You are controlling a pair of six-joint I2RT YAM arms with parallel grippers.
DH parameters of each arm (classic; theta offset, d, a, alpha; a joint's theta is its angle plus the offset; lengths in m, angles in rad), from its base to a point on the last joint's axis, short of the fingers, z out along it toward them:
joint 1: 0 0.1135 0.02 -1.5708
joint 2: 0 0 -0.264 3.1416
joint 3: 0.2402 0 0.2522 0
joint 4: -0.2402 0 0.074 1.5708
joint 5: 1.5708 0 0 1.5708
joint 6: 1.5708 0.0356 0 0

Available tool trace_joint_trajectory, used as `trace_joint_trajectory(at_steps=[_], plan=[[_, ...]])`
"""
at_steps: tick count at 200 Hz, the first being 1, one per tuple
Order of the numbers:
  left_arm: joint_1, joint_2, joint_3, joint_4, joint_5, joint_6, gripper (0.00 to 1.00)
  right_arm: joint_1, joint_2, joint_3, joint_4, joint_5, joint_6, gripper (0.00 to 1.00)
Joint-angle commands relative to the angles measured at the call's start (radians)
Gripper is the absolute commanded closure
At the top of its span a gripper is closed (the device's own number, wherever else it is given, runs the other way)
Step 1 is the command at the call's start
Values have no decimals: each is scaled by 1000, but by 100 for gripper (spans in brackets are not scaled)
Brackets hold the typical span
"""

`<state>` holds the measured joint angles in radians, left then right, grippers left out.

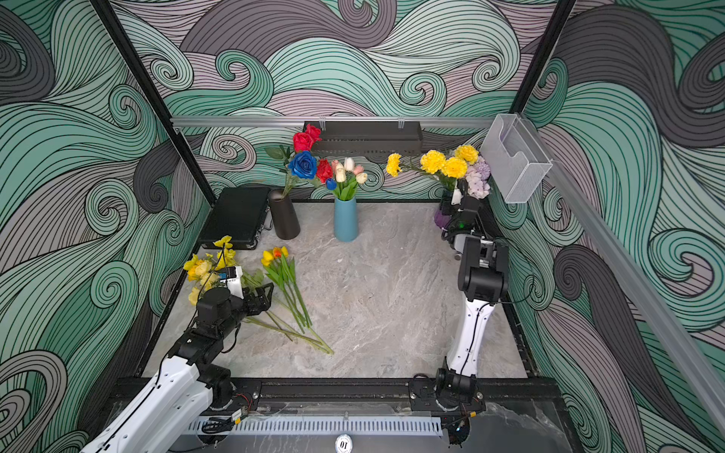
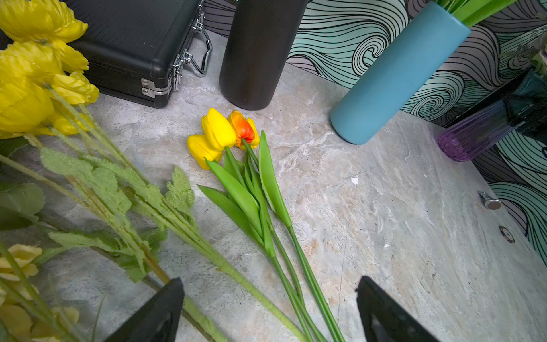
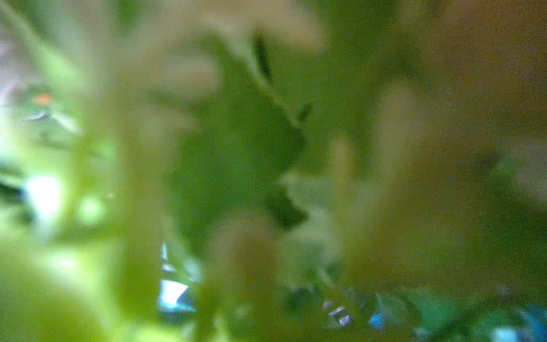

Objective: Pick out yellow flowers from the vase
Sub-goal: Move the vase to the center of the board.

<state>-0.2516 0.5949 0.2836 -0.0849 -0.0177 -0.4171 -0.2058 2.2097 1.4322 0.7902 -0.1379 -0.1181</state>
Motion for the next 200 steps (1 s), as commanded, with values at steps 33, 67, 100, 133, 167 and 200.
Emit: trace_joint_trajectory(at_steps=[33,67,100,133,167,200], plan=[[7,9,9,10,-5,18,10,5,-75,-78,41,-81,55,41],[6,6,9,10,-5,18,10,21,-120,-138,51,-107,66,43],[7,6,9,10,-4,17,10,53,-169,-197,51,-141,63,43],[6,2,8,9,-5,18,10,102,-224,-262,52,-165,58,43],[6,-3,6,7,-8,18,10,162,-284,-332,55,-172,74,44],[7,-13,5,5,-8,16,10,220,-342,-385,31,-200,60,44]])
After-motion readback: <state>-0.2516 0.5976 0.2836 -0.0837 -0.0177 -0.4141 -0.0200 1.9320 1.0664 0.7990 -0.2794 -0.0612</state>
